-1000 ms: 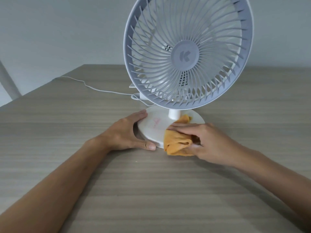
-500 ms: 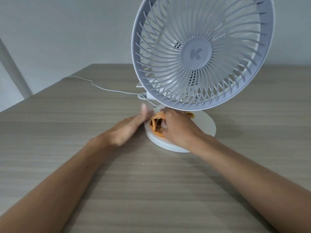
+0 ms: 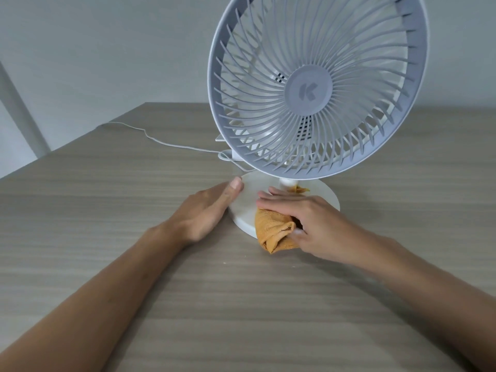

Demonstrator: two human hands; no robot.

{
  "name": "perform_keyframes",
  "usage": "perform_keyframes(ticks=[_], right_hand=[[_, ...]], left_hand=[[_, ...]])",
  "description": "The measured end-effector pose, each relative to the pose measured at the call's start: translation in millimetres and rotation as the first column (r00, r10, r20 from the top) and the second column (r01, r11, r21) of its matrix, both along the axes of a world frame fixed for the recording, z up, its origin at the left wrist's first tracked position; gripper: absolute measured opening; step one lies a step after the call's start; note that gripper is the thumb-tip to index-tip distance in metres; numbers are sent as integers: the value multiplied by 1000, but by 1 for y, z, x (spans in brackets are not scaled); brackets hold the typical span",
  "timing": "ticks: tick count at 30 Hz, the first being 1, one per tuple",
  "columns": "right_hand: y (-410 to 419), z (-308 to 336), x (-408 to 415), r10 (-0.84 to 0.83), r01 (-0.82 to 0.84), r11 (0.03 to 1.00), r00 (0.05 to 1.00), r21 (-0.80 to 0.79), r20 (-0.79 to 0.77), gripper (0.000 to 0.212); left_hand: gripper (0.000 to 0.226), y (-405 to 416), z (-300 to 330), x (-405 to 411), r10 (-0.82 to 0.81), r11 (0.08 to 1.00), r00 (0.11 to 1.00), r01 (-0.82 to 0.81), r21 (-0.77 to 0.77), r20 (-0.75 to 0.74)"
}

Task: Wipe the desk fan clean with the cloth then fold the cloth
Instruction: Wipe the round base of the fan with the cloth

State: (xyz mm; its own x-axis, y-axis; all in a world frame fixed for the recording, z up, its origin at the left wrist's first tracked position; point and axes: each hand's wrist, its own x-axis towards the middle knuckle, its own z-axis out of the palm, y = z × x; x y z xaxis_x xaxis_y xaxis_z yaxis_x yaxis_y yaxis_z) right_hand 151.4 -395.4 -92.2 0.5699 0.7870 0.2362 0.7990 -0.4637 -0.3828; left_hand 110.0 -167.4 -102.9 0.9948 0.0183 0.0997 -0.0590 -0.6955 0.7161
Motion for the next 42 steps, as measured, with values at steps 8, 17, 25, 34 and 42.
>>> perform_keyframes(ticks=[8, 17, 25, 34, 42], right_hand=[[-64, -5, 3, -183, 157, 973, 972, 170, 146, 58], [-79, -2, 19, -236, 234, 971, 970, 42, 63, 55], [-76, -5, 19, -245, 236, 965, 967, 115, 73, 38], [-78, -1, 18, -249, 243, 967, 967, 81, 62, 63], [-76, -1, 22, -249, 245, 968, 967, 54, 63, 76]], left_hand=[[81, -30, 9, -24, -113, 971, 944, 38, 238, 310], [16, -39, 11, -18, -97, 989, 858, 27, 145, 504], [9, 1, 11, 4, 340, 905, 839, -170, -389, 426], [24, -24, 13, 47, 143, 973, 957, -183, 141, 254], [38, -36, 10, 42, -3, 983, 989, -24, 183, 146]])
